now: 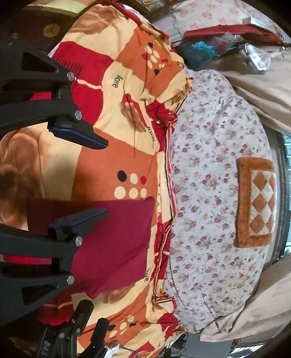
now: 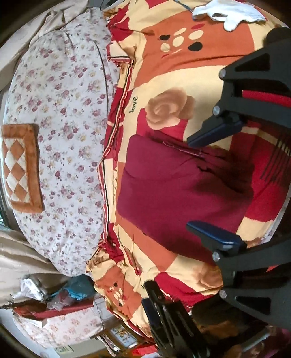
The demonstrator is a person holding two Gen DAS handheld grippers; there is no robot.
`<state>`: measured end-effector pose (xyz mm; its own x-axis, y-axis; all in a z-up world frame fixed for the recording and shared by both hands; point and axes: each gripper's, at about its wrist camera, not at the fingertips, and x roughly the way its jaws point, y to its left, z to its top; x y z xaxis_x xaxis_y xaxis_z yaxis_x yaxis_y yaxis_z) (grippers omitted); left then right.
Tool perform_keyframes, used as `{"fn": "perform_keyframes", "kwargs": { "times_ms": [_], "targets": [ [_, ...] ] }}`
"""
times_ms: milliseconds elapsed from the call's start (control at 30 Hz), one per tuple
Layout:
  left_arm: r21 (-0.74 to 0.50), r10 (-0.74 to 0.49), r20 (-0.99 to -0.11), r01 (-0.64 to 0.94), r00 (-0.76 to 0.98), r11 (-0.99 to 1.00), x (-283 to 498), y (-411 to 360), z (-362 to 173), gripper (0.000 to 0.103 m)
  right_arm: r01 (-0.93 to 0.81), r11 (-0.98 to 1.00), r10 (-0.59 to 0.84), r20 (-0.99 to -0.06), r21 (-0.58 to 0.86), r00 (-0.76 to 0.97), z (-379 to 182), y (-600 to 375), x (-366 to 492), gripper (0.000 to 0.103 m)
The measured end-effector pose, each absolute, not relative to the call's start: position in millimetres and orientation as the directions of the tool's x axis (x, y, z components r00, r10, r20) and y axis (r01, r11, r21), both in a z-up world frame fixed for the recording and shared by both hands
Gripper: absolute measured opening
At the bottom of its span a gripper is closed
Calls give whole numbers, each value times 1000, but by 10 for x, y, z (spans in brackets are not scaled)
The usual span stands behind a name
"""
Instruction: Fold small clothes
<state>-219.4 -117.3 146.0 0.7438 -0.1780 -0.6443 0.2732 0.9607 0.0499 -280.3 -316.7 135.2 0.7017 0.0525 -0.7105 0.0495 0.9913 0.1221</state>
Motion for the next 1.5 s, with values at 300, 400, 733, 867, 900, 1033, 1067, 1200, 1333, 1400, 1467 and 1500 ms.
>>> {"fn": "perform_keyframes", "kwargs": {
  "times_ms": [300,400,733,867,900,1033,1067,1200,1333,1400,1467,1500],
  "targets": [
    [99,-148,-551,241,821,965,-2371,-1164,1648,34,69,992,21,-695,101,718,1375,-3053,-2735,83],
    [95,-173,-551,267,817,959,-2402,-1184,1679,34,64,992,28,-696,106,717,1370,-3032,-2732,84],
    [93,-169,-546,260,821,961,-2432,-1203,1702,34,69,994,11,-695,87,719,1373,-3029,-2741,84],
    [98,-164,-551,259,818,961,-2425,-1220,1687,34,70,994,9,-695,85,719,1369,-3027,-2739,85],
    [96,-166,-552,260,817,961,-2424,-1221,1686,34,70,994,9,-697,85,718,1367,-3026,-2739,85],
    [92,-167,-552,258,817,962,-2425,-1225,1685,34,69,994,8,-703,81,711,1350,-3035,-2735,85],
    [95,-165,-552,258,817,961,-2421,-1215,1686,34,69,994,8,-703,82,711,1349,-3046,-2729,85],
    [94,-166,-557,260,814,961,-2417,-1240,1667,34,72,994,7,-706,82,708,1335,-3056,-2718,86],
    [94,-165,-558,260,813,961,-2419,-1248,1658,34,72,994,8,-710,82,704,1318,-3057,-2709,86],
    [94,-164,-558,258,813,961,-2419,-1260,1649,34,69,994,8,-712,80,702,1309,-3054,-2701,86],
    [93,-164,-559,258,813,962,-2419,-1260,1650,34,67,995,9,-713,79,701,1308,-3041,-2693,86],
    [92,-163,-559,257,813,962,-2422,-1265,1649,34,68,995,9,-714,79,700,1304,-3040,-2690,86]
  ]
}}
